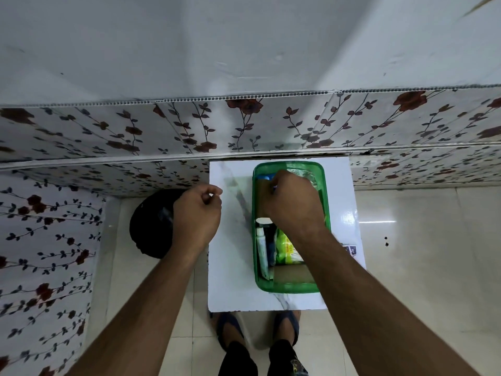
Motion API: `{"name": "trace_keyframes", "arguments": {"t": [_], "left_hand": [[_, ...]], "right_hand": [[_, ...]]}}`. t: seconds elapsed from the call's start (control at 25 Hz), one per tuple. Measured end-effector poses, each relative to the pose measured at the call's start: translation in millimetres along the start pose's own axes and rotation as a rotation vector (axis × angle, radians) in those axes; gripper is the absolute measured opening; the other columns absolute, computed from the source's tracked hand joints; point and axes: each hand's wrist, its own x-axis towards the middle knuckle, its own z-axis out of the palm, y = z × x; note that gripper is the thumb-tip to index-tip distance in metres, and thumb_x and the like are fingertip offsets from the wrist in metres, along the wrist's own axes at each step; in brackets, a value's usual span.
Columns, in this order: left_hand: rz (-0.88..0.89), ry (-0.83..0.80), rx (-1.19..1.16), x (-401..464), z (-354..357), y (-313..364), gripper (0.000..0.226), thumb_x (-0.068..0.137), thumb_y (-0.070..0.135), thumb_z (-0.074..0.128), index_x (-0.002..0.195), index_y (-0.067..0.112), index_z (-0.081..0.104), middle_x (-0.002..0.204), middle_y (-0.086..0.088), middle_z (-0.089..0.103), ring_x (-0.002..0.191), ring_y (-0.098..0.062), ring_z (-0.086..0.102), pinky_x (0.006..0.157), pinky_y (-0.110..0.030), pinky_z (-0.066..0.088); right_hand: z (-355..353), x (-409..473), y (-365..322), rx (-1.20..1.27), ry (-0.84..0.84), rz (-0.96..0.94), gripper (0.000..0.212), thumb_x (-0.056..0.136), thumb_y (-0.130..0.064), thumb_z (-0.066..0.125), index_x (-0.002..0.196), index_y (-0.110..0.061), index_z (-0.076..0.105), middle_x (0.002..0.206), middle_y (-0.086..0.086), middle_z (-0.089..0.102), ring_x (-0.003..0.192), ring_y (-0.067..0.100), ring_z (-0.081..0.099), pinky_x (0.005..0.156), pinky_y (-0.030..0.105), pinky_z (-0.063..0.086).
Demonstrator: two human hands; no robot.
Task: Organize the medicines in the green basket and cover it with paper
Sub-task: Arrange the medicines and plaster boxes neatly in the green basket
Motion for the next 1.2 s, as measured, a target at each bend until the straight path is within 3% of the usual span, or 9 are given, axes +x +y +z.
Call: {"name": "trace_keyframes", "arguments": {"t": [0.12,0.24,0.4,0.48,0.64,0.84,1.0,1.2], "left_hand": [[-0.006,-0.016,0.003,0,-1,-6,0.02,0.091,0.011,0.055,0.091,0.023,0.07,0.077,-0.004,0.07,0.061,-0.018,0.06,0.047,-0.012,0.042],[-0.011,-0.027,-0.012,0,-2,-7,0.02,0.091,0.01,0.055,0.09,0.023,0.07,0.079,-0.008,0.07,0.062,-0.018,0.06,0.049,-0.015,0.044],[0.018,-0.045,-0.003,-7,-4,0,0.02,0.091,0.011,0.056,0.089,0.025,0.07,0.08,-0.007,0.07,0.07,-0.025,0.066,0.061,-0.028,0.054],[0.038,-0.045,0.0,-16,-5,8,0.021,0.091,0.011,0.055,0.089,0.025,0.071,0.079,-0.005,0.07,0.073,-0.028,0.066,0.065,-0.035,0.055],[0.132,-0.101,0.021,-36,7,22,0.021,0.09,0.012,0.057,0.088,0.026,0.072,0.073,0.001,0.069,0.069,-0.021,0.065,0.064,-0.029,0.051],[0.205,-0.142,-0.006,-54,35,25,0.019,0.089,0.012,0.059,0.089,0.025,0.073,0.072,0.008,0.068,0.069,-0.016,0.066,0.066,-0.03,0.052],[0.219,-0.104,-0.026,-57,38,24,0.019,0.089,0.01,0.059,0.091,0.02,0.074,0.072,0.009,0.067,0.059,-0.005,0.058,0.057,-0.022,0.046],[0.24,-0.098,-0.072,-61,39,33,0.02,0.089,0.007,0.058,0.089,0.021,0.073,0.072,0.001,0.066,0.059,-0.008,0.056,0.054,-0.017,0.045]], "right_hand": [[2,2,1,-0.013,0.014,-0.043,0.026,0.092,-0.032,0.052,0.102,-0.01,0.063,0.088,0.012,0.071,0.083,0.035,0.064,0.064,0.031,0.043],[-5,2,4,0.029,-0.008,-0.079,0.022,0.087,-0.03,0.061,0.101,-0.013,0.065,0.085,0.011,0.071,0.081,0.033,0.066,0.063,0.031,0.046],[-50,-17,36,0.284,0.062,0.01,0.018,0.084,-0.033,0.074,0.099,-0.028,0.067,0.076,-0.012,0.067,0.068,0.012,0.067,0.062,0.023,0.049],[-72,-34,69,0.355,0.127,0.1,0.014,0.084,-0.032,0.074,0.097,-0.027,0.069,0.079,-0.01,0.069,0.068,0.01,0.067,0.059,0.021,0.045],[-68,-62,147,0.199,0.093,0.349,0.023,0.08,-0.034,0.076,0.099,-0.023,0.069,0.08,-0.005,0.069,0.08,0.02,0.068,0.063,0.026,0.045],[-16,-77,195,0.038,-0.12,0.456,0.064,0.061,-0.051,0.084,0.107,-0.025,0.048,0.101,0.001,0.065,0.089,0.025,0.067,0.077,0.04,0.055],[-6,-72,200,0.087,-0.051,0.479,0.058,0.067,-0.038,0.085,0.107,-0.024,0.045,0.1,0.003,0.07,0.085,0.026,0.066,0.071,0.036,0.051],[-10,-70,206,0.157,-0.051,0.519,0.052,0.071,-0.03,0.084,0.108,-0.022,0.049,0.087,-0.001,0.069,0.079,0.022,0.066,0.07,0.035,0.052]]}}
